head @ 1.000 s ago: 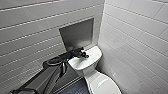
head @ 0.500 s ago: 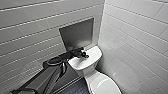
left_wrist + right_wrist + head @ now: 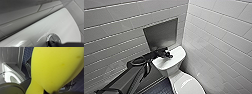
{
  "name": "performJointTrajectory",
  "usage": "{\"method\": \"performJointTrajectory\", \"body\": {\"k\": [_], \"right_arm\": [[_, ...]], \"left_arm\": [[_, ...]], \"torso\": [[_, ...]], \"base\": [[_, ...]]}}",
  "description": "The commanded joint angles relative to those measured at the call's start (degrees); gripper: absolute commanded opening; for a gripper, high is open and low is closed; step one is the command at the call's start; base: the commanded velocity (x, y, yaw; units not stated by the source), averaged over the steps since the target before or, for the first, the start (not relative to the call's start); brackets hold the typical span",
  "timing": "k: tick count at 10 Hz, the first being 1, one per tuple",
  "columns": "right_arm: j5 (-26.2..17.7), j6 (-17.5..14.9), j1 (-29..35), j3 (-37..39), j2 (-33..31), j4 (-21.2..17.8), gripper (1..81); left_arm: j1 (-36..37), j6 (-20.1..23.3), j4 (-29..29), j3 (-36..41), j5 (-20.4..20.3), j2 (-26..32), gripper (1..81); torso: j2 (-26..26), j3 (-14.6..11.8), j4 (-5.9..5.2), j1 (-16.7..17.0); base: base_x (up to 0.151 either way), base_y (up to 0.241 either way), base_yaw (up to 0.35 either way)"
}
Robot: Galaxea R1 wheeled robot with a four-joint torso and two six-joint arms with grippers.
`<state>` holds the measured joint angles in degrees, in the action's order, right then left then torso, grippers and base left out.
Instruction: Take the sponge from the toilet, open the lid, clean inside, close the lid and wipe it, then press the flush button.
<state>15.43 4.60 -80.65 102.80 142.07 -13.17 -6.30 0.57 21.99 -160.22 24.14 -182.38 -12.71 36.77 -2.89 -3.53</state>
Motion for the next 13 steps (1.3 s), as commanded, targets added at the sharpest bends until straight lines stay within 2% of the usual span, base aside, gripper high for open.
{"method": "performJointTrajectory", "body": {"k": [1, 8, 9, 10, 11, 13], "right_arm": [[-4.1, 0.2, -0.2, -1.2, -1.2, 0.2, 1.0], [-4.1, 0.2, 0.0, -1.2, -1.1, 0.2, 1.0], [-4.1, 0.2, 0.0, -1.2, -1.1, 0.2, 1.0], [-4.1, 0.2, 0.0, -1.2, -1.1, 0.2, 1.0], [-4.1, 0.2, 0.1, -1.1, -1.1, 0.2, 1.0], [-4.1, 0.2, 0.1, -1.0, -1.1, 0.1, 1.0]], "left_arm": [[9.7, 0.8, -0.5, -0.2, 0.4, -2.6, 1.0], [10.1, 0.8, -0.4, 0.5, 1.2, -2.6, 1.0], [10.2, 0.8, -0.4, 0.8, 1.3, -2.6, 1.0], [10.3, 0.8, -0.4, 0.9, 1.3, -2.6, 1.0], [10.5, 0.8, -0.3, 0.9, 1.3, -2.6, 1.0], [10.9, 0.8, 0.1, 0.9, 1.3, -2.6, 1.0]], "torso": [[0.0, 0.0, 0.0, 0.0], [0.0, 0.0, 0.0, 0.0], [0.0, -2.1, 0.0, 0.0], [0.0, -2.9, 0.0, 0.0], [0.0, -0.5, 0.0, 0.0], [0.0, -1.4, 0.0, 0.0]], "base": [[0.0, 0.0, 0.0], [0.0, 0.0, 0.0], [0.0, 0.0, 0.0], [0.0, 0.0, 0.0], [0.0, 0.0, 0.0], [0.0, 0.0, 0.0]]}}
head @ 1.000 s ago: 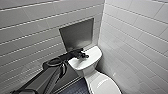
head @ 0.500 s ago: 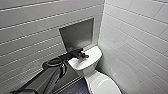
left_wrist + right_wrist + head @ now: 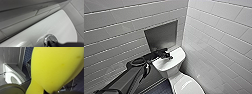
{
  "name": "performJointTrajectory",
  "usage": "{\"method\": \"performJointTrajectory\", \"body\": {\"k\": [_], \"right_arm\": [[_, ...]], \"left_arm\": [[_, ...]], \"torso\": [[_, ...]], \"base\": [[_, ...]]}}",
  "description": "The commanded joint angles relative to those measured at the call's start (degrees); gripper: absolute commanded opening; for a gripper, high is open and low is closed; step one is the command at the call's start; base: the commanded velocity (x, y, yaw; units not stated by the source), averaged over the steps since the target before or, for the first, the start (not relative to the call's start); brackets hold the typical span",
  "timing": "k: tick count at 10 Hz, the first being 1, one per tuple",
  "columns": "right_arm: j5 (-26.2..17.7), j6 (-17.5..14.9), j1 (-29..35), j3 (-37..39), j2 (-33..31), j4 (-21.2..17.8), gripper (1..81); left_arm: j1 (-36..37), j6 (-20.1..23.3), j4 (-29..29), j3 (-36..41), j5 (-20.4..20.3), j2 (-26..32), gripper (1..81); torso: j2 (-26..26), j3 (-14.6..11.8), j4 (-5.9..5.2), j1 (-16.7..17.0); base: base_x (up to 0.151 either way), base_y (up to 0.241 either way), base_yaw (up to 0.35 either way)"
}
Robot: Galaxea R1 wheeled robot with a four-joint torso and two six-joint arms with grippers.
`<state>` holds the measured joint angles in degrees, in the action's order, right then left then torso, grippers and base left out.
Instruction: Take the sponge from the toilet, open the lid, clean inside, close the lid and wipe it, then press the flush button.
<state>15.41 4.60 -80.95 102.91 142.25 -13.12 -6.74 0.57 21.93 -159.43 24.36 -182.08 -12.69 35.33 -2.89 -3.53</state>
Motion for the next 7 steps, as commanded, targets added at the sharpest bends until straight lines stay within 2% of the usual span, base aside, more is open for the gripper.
{"method": "performJointTrajectory", "body": {"k": [1, 5, 6, 7], "right_arm": [[-4.1, 0.2, 0.4, -1.1, -1.2, 0.0, 1.0], [-4.1, 0.2, 0.3, -1.1, -1.2, 0.1, 1.0], [-4.1, 0.2, 0.3, -1.1, -1.2, 0.1, 1.0], [-4.1, 0.2, 0.3, -1.1, -1.2, 0.1, 1.0]], "left_arm": [[11.4, 0.8, 0.2, 0.1, 1.0, -2.9, 1.0], [11.4, 0.2, 0.3, 0.1, 0.9, -2.9, 1.0], [11.4, 0.2, 0.3, 0.1, 0.9, -2.9, 1.0], [11.4, 0.2, 0.3, 0.1, 0.9, -2.9, 1.0]], "torso": [[0.0, 0.0, 0.0, 0.0], [0.0, 0.0, 0.0, 0.0], [0.0, 0.0, 1.56, 0.0], [0.0, 0.0, 0.06, 0.0]], "base": [[0.0, 0.0, 0.0], [0.0, 0.0, 0.0], [0.0, 0.0, 0.0], [0.0, 0.0, 0.0]]}}
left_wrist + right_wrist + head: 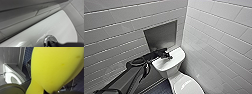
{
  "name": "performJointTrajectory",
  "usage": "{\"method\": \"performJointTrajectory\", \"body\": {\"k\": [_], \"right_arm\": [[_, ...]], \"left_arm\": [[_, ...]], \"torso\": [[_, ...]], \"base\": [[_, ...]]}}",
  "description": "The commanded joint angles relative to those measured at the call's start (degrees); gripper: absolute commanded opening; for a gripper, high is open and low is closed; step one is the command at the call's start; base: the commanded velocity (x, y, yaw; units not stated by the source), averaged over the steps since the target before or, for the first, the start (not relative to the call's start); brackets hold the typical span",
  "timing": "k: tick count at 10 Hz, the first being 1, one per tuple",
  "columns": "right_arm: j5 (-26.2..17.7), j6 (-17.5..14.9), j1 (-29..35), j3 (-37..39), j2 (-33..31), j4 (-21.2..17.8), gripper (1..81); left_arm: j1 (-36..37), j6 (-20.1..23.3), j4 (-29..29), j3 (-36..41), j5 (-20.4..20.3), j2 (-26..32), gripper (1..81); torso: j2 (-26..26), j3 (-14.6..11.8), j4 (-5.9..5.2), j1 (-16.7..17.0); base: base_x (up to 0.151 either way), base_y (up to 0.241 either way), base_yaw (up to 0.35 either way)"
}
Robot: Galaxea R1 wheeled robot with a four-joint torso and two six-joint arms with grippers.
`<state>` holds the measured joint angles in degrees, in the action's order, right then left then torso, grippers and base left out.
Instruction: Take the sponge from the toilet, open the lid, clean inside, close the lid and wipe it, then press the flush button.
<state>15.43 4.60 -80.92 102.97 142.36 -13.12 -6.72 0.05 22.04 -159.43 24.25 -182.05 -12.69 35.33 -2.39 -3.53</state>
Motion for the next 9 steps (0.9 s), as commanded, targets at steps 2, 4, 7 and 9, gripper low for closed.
{"method": "performJointTrajectory", "body": {"k": [2, 4, 7, 9], "right_arm": [[-4.1, 0.2, 0.3, -1.2, -1.2, 0.2, 1.0], [-4.1, 0.2, 0.2, -1.0, -1.1, 0.3, 1.0], [-4.1, 0.2, 0.3, -0.8, -0.8, 0.3, 1.0], [-4.1, 0.2, 0.4, -0.4, -0.5, 0.3, 1.0]], "left_arm": [[11.2, 0.7, 0.1, 0.1, 1.0, -2.9, 1.0], [10.6, 0.7, 0.1, 0.1, 0.5, -2.9, 1.0], [8.7, 0.7, 0.2, 0.1, 0.2, -2.9, 1.0], [8.0, 0.7, 0.2, 0.1, 0.2, -2.9, 1.0]], "torso": [[0.0, 0.0, 0.22, 0.0], [0.0, 0.0, 0.22, 0.0], [0.0, 0.0, 0.22, 0.0], [0.0, 0.0, 0.22, 0.0]], "base": [[0.0, 0.0, 0.0], [0.0, 0.0, 0.0], [0.0, 0.0, 0.0], [0.0, 0.0, 0.0]]}}
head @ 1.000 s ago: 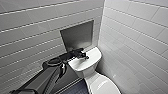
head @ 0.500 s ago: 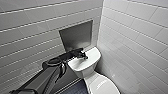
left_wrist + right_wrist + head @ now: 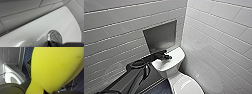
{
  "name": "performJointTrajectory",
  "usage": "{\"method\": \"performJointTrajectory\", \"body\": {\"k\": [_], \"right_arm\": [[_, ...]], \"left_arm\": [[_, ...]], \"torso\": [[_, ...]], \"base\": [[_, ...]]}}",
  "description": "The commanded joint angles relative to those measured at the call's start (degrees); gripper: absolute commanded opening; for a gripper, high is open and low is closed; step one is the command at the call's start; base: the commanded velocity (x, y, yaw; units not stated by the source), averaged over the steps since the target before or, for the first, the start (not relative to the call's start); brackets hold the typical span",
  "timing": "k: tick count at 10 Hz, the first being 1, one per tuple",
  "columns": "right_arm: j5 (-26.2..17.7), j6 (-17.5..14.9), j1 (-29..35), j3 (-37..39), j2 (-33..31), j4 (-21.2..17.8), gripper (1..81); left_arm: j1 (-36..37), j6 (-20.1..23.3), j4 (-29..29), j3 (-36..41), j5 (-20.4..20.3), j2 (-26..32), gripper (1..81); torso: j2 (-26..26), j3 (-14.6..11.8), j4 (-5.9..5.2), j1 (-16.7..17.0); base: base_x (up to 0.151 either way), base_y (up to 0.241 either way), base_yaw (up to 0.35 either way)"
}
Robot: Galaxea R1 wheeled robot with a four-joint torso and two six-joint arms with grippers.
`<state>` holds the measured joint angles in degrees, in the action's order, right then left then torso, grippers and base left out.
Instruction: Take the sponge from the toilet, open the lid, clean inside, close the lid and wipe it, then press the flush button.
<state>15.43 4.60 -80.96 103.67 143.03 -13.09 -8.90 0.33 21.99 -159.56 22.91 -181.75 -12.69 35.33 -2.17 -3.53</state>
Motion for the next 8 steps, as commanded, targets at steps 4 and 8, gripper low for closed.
{"method": "performJointTrajectory", "body": {"k": [4, 8], "right_arm": [[-4.1, 0.2, 0.5, -1.1, -1.1, 0.3, 1.0], [-4.1, 0.2, 0.7, -1.1, -1.1, 0.2, 1.0]], "left_arm": [[10.9, -0.1, 0.3, 0.2, 1.6, -3.3, 1.0], [12.3, -0.1, 0.6, 1.2, 5.0, -3.3, 1.0]], "torso": [[0.0, 0.0, 0.0, 0.0], [0.0, 0.0, 0.0, 0.0]], "base": [[0.0, 0.0, 0.0], [0.0, 0.0, 0.0]]}}
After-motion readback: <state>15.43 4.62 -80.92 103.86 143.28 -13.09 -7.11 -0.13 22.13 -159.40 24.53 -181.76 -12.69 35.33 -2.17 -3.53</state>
